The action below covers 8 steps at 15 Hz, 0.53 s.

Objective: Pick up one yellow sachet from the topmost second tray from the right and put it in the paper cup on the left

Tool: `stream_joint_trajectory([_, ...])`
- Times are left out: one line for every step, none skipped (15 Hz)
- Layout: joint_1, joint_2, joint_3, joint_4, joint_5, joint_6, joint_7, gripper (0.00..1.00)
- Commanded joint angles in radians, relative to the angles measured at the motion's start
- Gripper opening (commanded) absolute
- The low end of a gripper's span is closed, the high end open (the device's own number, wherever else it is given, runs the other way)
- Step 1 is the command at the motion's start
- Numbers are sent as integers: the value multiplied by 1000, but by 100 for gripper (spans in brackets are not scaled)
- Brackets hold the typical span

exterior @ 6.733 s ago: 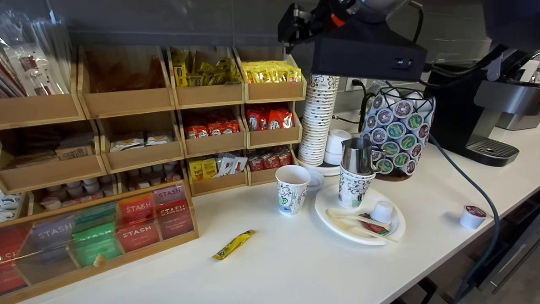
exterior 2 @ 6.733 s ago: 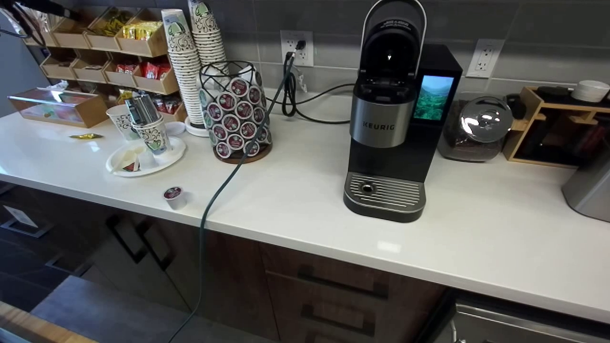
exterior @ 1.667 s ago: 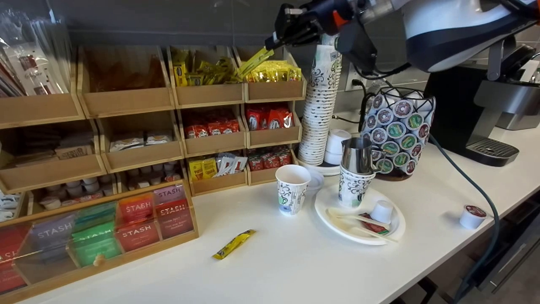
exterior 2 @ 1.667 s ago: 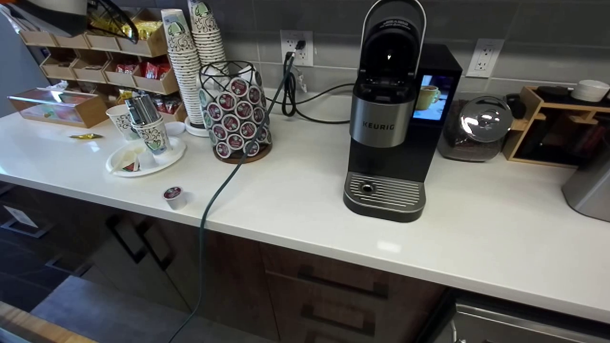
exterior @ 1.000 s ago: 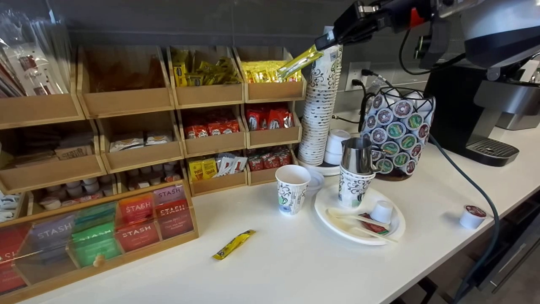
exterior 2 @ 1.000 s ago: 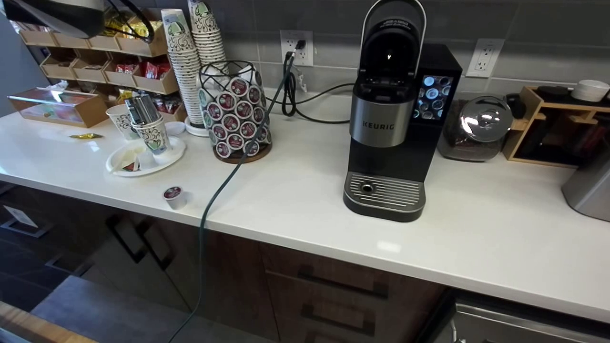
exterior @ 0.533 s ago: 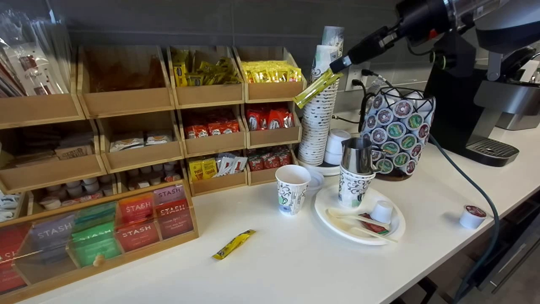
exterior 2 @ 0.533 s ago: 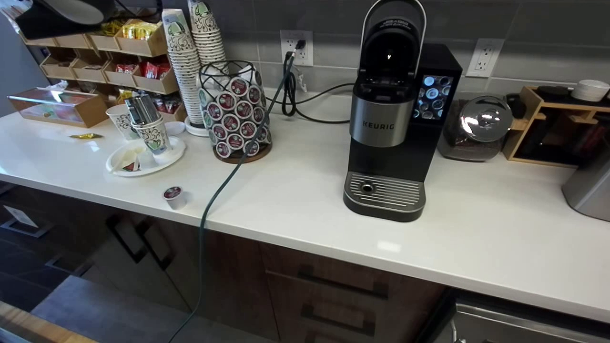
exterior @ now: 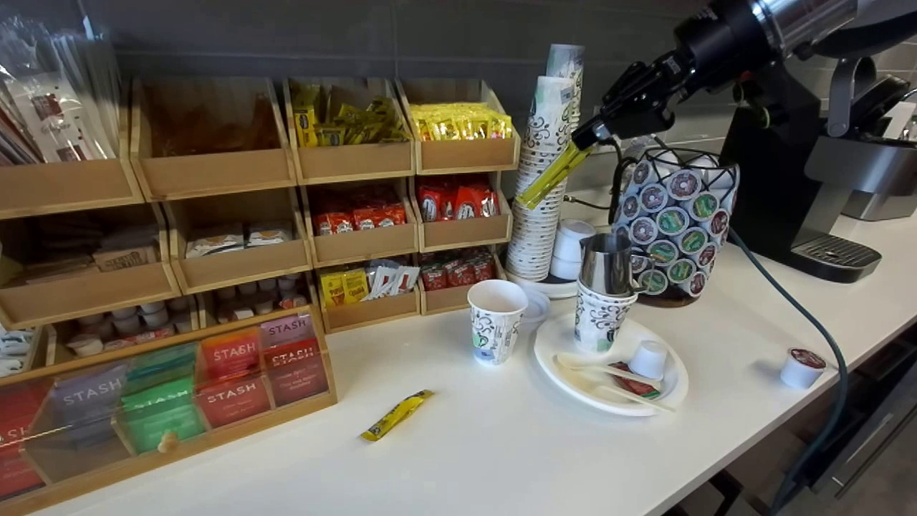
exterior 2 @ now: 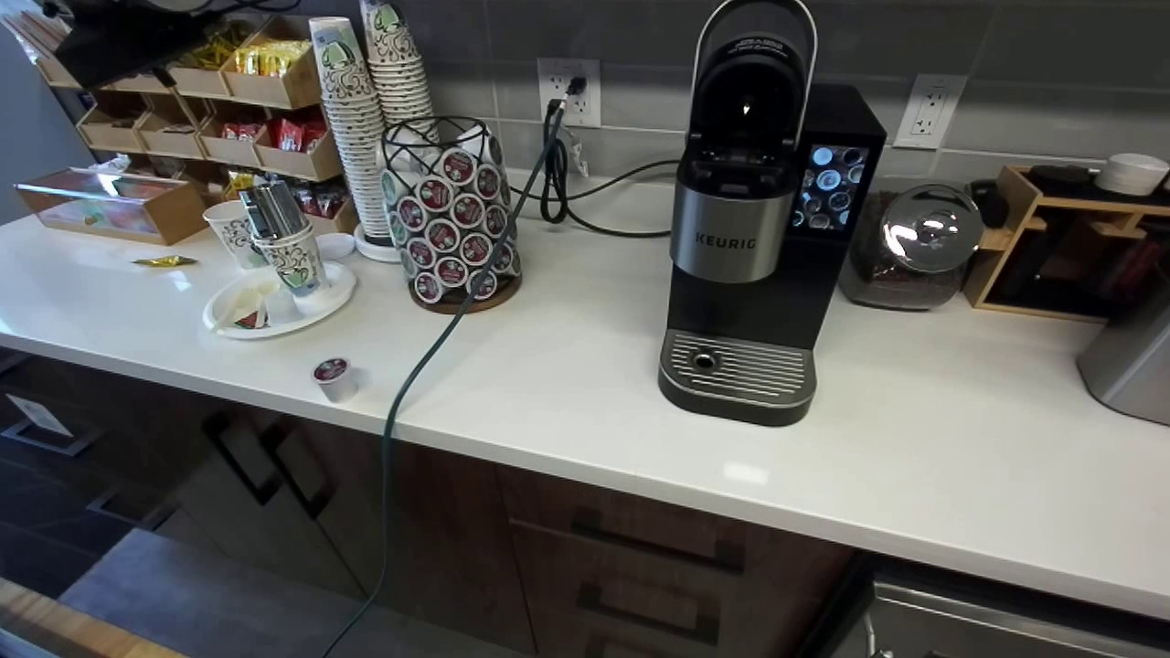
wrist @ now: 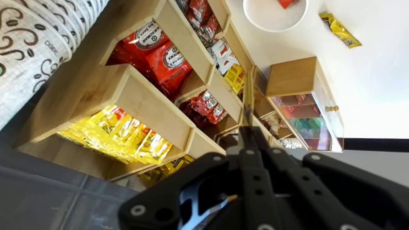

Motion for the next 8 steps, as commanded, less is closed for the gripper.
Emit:
stream_joint_trajectory([116,9,-14,-38,-178,-137,183,0])
stream_joint_trajectory([157,17,-30,-55,-242,-179,242,0])
stream_joint_trajectory([203,24,-55,-73,-306,-221,308,0])
stream_joint_trajectory([257,32,-95,-104,-319,-275,333,0])
stream_joint_trajectory([324,36,-170,-146,-248,-328,282,0])
stream_joint_trajectory([386,55,-220,-153,-243,-364,310,0])
stream_joint_trajectory([438,83,-265,-154,-233,-394,316,0])
stream_joint_trajectory([493,100,-313,-154,-228,-423,328,0])
